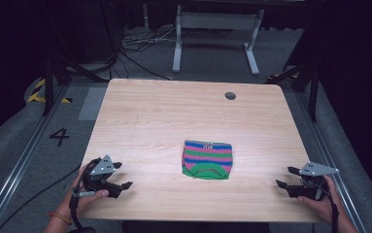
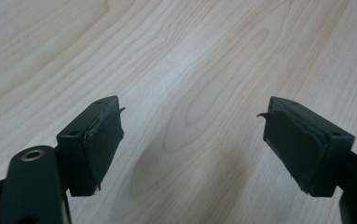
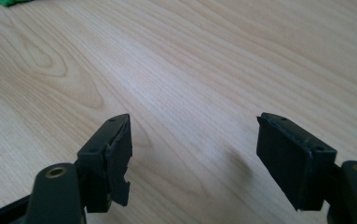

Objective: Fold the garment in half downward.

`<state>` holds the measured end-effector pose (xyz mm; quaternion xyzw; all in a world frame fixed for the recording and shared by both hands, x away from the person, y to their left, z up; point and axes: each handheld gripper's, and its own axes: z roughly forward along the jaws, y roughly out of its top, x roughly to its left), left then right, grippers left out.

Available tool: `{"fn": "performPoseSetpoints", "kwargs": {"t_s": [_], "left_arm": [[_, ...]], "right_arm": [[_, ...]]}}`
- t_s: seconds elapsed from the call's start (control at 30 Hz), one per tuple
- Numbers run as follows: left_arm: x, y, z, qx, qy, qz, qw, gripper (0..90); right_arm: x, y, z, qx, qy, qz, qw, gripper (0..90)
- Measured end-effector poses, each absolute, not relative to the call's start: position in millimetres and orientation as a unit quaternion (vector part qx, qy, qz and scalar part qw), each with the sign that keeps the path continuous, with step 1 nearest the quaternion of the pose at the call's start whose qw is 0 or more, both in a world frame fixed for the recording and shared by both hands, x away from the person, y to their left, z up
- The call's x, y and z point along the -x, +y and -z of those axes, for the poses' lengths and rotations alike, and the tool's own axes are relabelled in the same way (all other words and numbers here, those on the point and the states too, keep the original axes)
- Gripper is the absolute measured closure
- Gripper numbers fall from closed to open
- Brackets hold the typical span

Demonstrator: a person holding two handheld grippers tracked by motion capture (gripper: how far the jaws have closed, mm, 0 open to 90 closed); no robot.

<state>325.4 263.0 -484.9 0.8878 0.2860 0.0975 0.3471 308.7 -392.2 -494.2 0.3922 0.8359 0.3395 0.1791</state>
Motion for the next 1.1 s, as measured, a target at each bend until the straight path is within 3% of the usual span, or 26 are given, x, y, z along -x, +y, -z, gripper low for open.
{"fn": "performPoseSetpoints", "kwargs": {"t_s": [0.43,1.1], "left_arm": [[-320.1,270.4,500.4,-0.879,0.313,-0.105,0.345,14.7],[-320.5,268.4,501.0,-0.872,0.336,-0.11,0.338,10.9]], "right_arm": [[-305.0,-401.6,505.2,-0.42,0.817,-0.358,0.166,20.6],[-304.4,-400.9,505.4,-0.429,0.813,-0.354,0.171,19.3]]}}
